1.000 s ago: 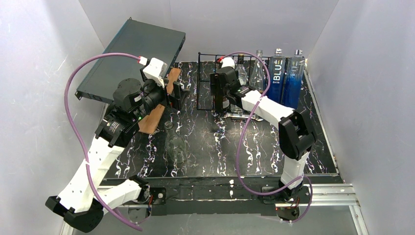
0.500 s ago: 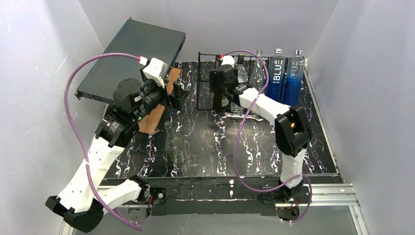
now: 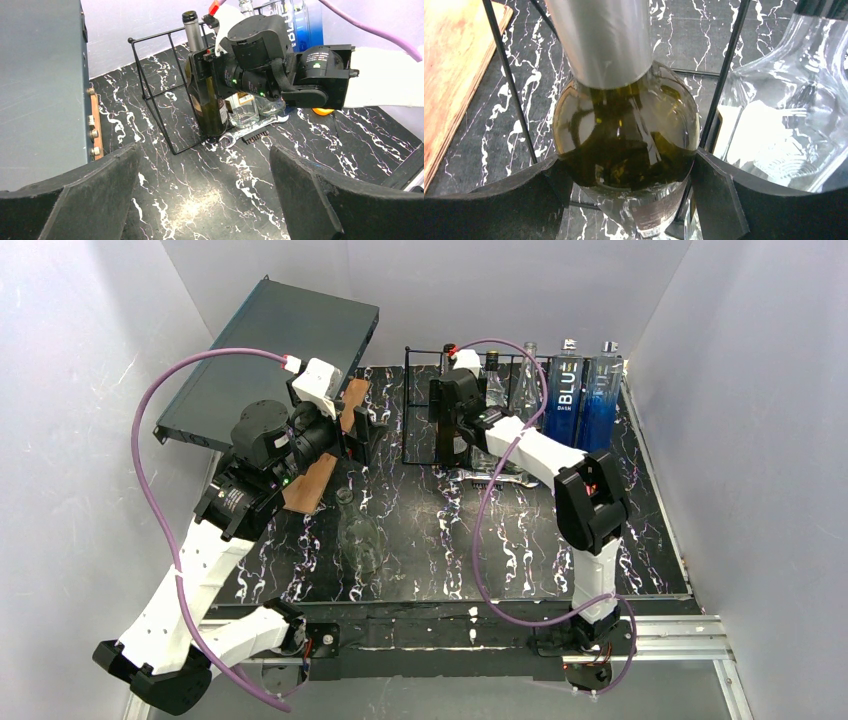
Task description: Put the wine bottle on the wine rack
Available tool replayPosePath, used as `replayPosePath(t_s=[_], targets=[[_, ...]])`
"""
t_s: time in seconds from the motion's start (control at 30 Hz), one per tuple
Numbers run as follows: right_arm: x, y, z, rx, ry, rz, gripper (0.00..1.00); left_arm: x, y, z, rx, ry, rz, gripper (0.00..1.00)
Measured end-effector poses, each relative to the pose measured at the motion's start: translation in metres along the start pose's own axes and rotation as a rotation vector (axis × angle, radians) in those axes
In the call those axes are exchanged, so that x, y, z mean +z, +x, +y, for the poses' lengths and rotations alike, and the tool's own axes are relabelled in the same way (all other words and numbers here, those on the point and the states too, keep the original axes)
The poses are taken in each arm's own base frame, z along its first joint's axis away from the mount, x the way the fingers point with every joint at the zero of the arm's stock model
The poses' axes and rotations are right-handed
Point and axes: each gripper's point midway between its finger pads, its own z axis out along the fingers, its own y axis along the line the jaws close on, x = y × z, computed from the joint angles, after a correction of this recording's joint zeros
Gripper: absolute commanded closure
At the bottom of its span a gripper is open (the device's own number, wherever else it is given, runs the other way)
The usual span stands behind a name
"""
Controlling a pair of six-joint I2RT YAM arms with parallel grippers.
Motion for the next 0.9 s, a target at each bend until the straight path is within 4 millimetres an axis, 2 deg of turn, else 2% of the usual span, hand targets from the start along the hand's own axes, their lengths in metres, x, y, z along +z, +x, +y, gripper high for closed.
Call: replayPosePath(t_s=[0.27,0.43,0.7,0.77,0.9], targets=[[0.018,-0.004,-0.003,0.012,0.035,-0.022,0.75,0.0,0.0,0.0,0.0,0.001,0.001,0.01],[0.024,0.007,-0.007,0.004,0.055,-0.002,0.75,0.0,0.0,0.0,0.0,0.001,0.001,0.01],[0.027,0.007,-0.01,0.014,0.071,-0.008,0.71,0.0,0.0,0.0,0.0,0.001,0.001,0.01],[0.027,0.007,-0.01,0.018,0.073,-0.009,0.67,0.0,0.0,0.0,0.0,0.001,0.0,0.01],[0.028,0.007,-0.01,0.025,0.079,-0.01,0.45,0.0,0.0,0.0,0.0,0.001,0.0,0.01]])
